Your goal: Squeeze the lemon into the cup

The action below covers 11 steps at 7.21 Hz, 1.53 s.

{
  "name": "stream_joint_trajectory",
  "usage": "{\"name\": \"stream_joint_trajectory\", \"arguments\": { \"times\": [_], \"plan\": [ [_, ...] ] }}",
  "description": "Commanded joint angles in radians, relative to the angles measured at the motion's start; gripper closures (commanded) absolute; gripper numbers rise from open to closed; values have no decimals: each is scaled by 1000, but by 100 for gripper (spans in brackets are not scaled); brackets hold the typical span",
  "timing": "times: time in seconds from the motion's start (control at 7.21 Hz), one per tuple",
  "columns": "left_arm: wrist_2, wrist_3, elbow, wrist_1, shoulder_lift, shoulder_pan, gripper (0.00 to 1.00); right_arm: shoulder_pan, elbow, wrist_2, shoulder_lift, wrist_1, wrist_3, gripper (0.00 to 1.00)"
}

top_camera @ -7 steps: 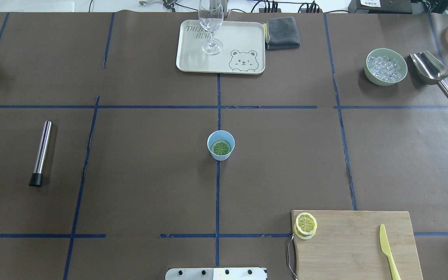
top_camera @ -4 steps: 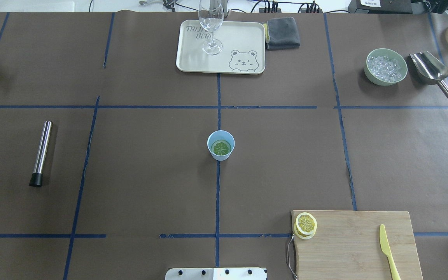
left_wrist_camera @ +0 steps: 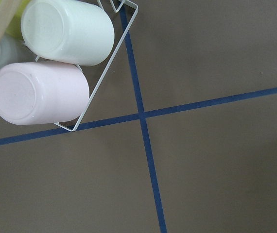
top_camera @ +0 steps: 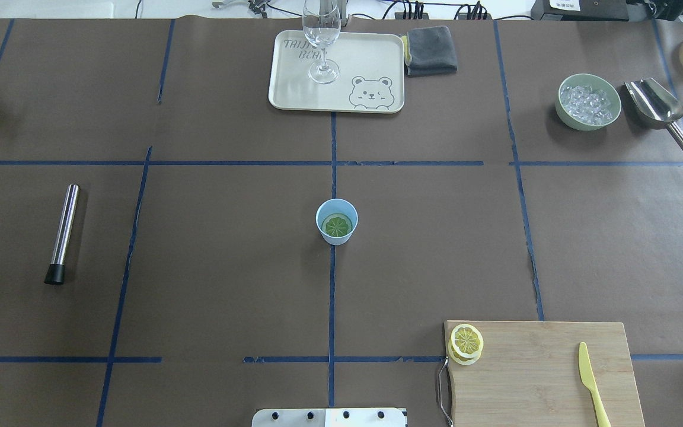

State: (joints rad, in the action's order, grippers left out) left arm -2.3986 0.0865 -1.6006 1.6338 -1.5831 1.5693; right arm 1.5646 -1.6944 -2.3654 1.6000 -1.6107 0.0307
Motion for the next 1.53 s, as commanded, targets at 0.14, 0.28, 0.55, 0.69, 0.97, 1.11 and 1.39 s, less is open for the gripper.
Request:
{"name": "stream_joint_trajectory", "arguments": {
  "times": [0.14, 0.28, 0.55, 0.69, 0.97, 1.11, 1.39],
  "plan": [
    [1, -34, 2, 3, 9, 0, 0, -1, -1, 0, 0, 0, 0, 0],
    [2, -36, 2, 3, 9, 0, 0, 0, -1, 0, 0, 0, 1, 0],
    [1, -36, 1, 3, 12, 0, 0, 0, 1, 0, 0, 2, 2, 0],
    [1, -36, 1, 4, 12, 0, 0, -1, 1, 0, 1, 0, 2, 0],
    [1, -34, 1, 4, 14, 0, 0, 0, -1, 0, 1, 0, 2, 0],
    [1, -34, 1, 4, 14, 0, 0, 0, -1, 0, 0, 0, 2, 0],
    [1, -34, -2, 6, 14, 0, 0, -1, -4, -2, -2, 2, 2, 0]
  ]
}}
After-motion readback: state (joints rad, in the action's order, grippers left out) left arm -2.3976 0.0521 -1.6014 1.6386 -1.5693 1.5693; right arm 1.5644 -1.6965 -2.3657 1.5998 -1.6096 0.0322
